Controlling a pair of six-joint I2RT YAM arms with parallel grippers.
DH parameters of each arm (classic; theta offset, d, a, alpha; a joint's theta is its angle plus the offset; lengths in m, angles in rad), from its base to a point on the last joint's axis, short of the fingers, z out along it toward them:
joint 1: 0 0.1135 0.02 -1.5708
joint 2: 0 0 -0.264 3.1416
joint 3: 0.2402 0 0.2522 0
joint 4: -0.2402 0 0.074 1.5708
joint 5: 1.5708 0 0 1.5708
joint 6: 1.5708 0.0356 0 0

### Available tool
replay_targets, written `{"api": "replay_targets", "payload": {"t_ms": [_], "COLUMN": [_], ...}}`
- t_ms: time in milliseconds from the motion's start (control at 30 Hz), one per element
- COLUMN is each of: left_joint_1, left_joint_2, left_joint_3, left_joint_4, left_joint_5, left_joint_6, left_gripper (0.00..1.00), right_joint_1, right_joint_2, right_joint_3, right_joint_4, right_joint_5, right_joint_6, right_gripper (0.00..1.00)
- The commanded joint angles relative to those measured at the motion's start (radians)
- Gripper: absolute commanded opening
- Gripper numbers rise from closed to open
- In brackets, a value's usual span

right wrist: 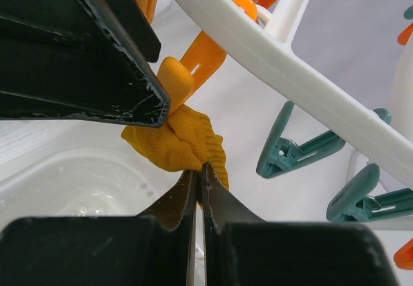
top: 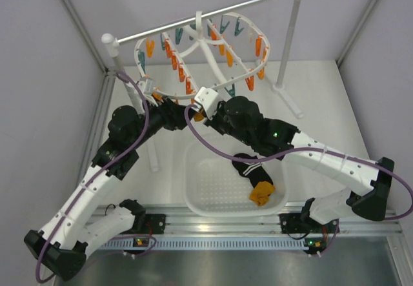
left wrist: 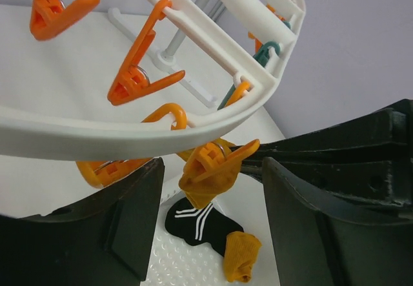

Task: Clip the socks to the hanger
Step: Clamp the sock onto the hanger, then open the clamp at the hanger.

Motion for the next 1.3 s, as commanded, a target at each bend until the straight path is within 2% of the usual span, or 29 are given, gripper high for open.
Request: {"api": "replay_targets", "payload": {"t_ms": [0, 167, 300, 400, 633, 833, 933, 1067, 1167, 1200, 1267], "left_joint_1": [-0.004, -0.003, 0.003, 0.011, 0.022, 0.035, 0.040, 0.042, 0.042, 0.042, 0.042], "left_joint_2": [-0.043, -0.072, -0.073, -0.064, -0.044, -0.026, -0.026, -0.032, -0.033, -0.040, -0.043], "left_joint_3": [0.025, 0.031, 0.041, 0.048, 0.068, 0.076, 0.076, 0.064, 0.062, 0.060, 0.056], "left_joint_4": [-0.002, -0.035, -0.048, -0.051, -0.039, -0.037, -0.020, 0.006, 0.007, 0.009, 0.015], "left_joint_5": [-0.004, -0.018, -0.030, -0.061, -0.113, -0.144, -0.129, -0.080, -0.038, -0.034, -0.014], "left_joint_6": [0.013, 0.026, 0.033, 0.046, 0.075, 0.095, 0.096, 0.092, 0.089, 0.084, 0.079], "left_gripper": [0.68, 0.71, 0.72, 0.71, 0.71, 0.70, 0.69, 0.66, 0.65, 0.65, 0.64], "right_joint_1": [-0.015, -0.032, -0.045, -0.073, -0.180, -0.361, -0.435, -0.460, -0.458, -0.446, -0.403], "right_joint_2": [0.012, 0.015, 0.006, -0.020, -0.132, -0.233, -0.264, -0.300, -0.368, -0.391, -0.390], "right_joint_3": [0.052, 0.060, 0.051, 0.033, -0.036, -0.082, -0.099, -0.151, -0.259, -0.283, -0.320], "right_joint_4": [0.004, -0.015, -0.033, -0.047, -0.105, -0.144, -0.144, -0.089, 0.075, 0.156, 0.209], "right_joint_5": [-0.008, -0.074, -0.094, -0.112, -0.189, -0.379, -0.476, -0.682, -0.796, -0.804, -0.807], "right_joint_6": [0.042, 0.077, 0.099, 0.116, 0.140, 0.136, 0.140, 0.151, 0.185, 0.192, 0.205], "right_gripper": [0.00, 0.00, 0.32, 0.43, 0.56, 0.68, 0.66, 0.59, 0.55, 0.51, 0.49]}}
